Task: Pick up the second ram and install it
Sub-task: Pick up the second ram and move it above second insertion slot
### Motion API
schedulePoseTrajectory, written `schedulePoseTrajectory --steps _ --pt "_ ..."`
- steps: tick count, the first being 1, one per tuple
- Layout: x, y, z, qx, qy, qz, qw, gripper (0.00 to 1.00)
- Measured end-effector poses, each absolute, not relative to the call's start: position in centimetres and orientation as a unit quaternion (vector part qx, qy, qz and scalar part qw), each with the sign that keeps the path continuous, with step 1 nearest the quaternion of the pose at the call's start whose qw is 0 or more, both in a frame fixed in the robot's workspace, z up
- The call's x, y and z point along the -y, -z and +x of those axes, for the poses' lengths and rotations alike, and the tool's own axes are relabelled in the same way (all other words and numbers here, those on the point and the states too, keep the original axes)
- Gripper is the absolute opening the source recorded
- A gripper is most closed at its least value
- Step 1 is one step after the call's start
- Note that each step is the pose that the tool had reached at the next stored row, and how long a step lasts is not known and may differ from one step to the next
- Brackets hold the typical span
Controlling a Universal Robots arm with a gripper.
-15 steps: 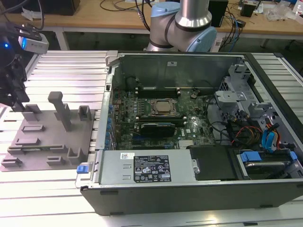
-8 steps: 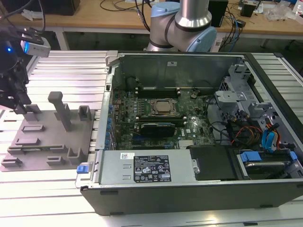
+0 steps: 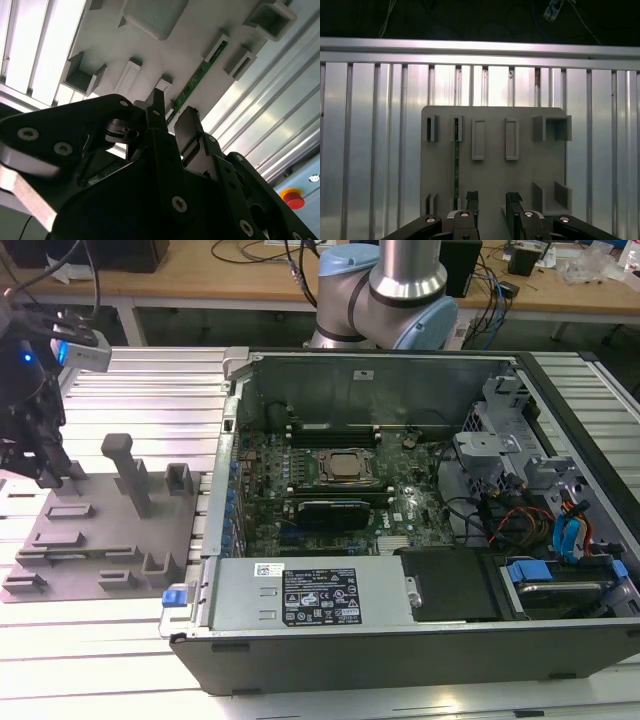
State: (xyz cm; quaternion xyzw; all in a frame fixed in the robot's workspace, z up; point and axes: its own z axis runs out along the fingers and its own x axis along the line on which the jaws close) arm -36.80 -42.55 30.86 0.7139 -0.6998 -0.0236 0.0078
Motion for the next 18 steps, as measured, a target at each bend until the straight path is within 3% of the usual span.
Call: schedulePoseTrajectory --steps 18 --pt "42.5 -29.1 -36.7 0.699 0.024 0.715 0.008 0.34"
